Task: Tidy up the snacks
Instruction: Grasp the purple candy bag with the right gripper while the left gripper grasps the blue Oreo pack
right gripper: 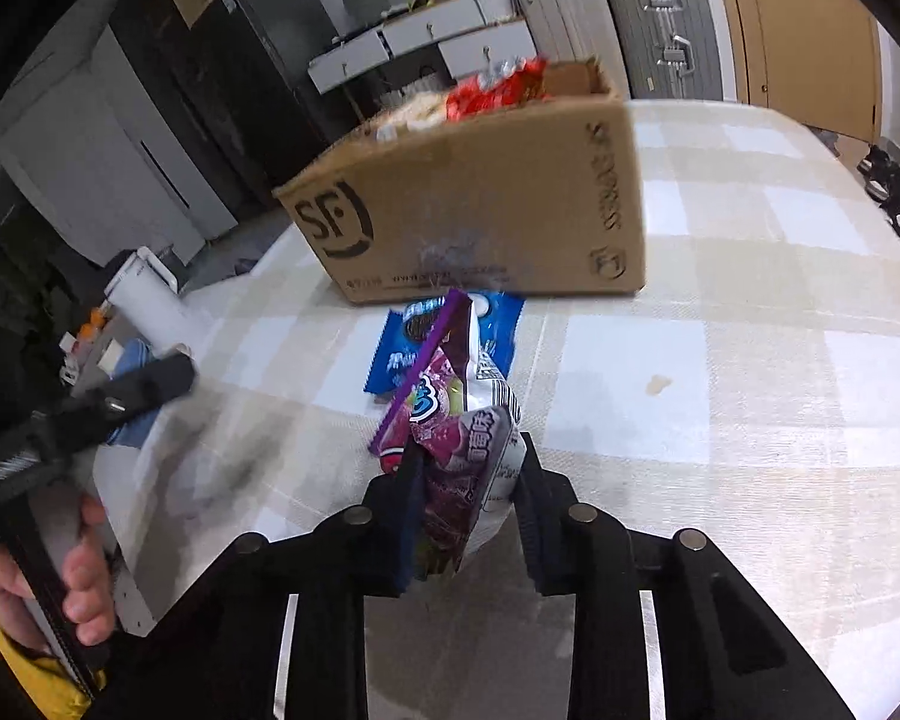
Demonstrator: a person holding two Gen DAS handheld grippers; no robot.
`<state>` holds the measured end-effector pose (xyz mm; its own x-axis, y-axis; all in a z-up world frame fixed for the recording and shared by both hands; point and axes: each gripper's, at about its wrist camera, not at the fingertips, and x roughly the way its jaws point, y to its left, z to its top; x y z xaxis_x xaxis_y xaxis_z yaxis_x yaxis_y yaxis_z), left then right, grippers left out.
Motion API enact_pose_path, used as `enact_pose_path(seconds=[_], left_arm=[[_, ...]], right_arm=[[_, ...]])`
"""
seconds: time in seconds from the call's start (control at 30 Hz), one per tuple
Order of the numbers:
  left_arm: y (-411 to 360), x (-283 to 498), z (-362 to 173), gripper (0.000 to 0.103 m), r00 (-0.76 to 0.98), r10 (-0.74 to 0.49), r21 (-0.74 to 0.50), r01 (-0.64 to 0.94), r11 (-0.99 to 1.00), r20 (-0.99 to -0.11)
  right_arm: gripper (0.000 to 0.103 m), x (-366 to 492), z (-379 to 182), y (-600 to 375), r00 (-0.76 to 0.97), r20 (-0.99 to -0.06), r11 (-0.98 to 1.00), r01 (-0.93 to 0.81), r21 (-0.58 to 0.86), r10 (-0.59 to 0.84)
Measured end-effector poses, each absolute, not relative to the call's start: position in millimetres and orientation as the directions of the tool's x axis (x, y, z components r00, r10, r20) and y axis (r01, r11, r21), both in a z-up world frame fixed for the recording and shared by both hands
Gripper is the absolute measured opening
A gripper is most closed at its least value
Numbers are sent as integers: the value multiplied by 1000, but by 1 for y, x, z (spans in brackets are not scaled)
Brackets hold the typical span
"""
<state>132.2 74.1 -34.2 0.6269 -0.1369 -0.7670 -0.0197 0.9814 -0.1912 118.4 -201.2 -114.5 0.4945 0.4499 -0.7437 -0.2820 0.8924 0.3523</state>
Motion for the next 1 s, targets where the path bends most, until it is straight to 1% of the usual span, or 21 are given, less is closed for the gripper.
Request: enact_pose_path(seconds=[0.1,0.3,0.4,0.47,0.63,0.73,0.83,0.93,1.0], left_arm=[[71,137,-41,102,613,-129,-187,-31,982,-780],[47,163,-57,102,546,-187,-260,-58,964,-816],[26,174,-58,102,556,-200,-276,-54,960,-807],[8,181,-58,102,566,-172,-241,-48,969,-807],[-26,202,-65,102,570,-145,-199,-34,979,-809],[-32,214,-73,102,559,-87,-155,-75,985,-825],[-32,226,-86,102,527,-65,-152,-124,981,-848],[-39,237,-98,102,503,-56,-137,-126,982,-862],[-47,241,-102,102,501,-25,-94,-111,989,-865]], right_arm=[[26,114,-105,-219,516,-717,883,-268,385,469],[25,102,-76,-258,565,-647,854,-250,457,512],[25,90,-55,-276,611,-597,846,-268,462,519],[25,87,-48,-290,629,-572,836,-258,484,526],[25,88,-50,-311,625,-568,817,-211,537,536],[25,88,-49,-316,624,-568,812,-201,548,537],[25,89,-48,-317,621,-560,803,-204,560,548],[25,89,-47,-317,619,-553,796,-209,568,558],[25,88,-46,-314,618,-558,802,-216,557,554]])
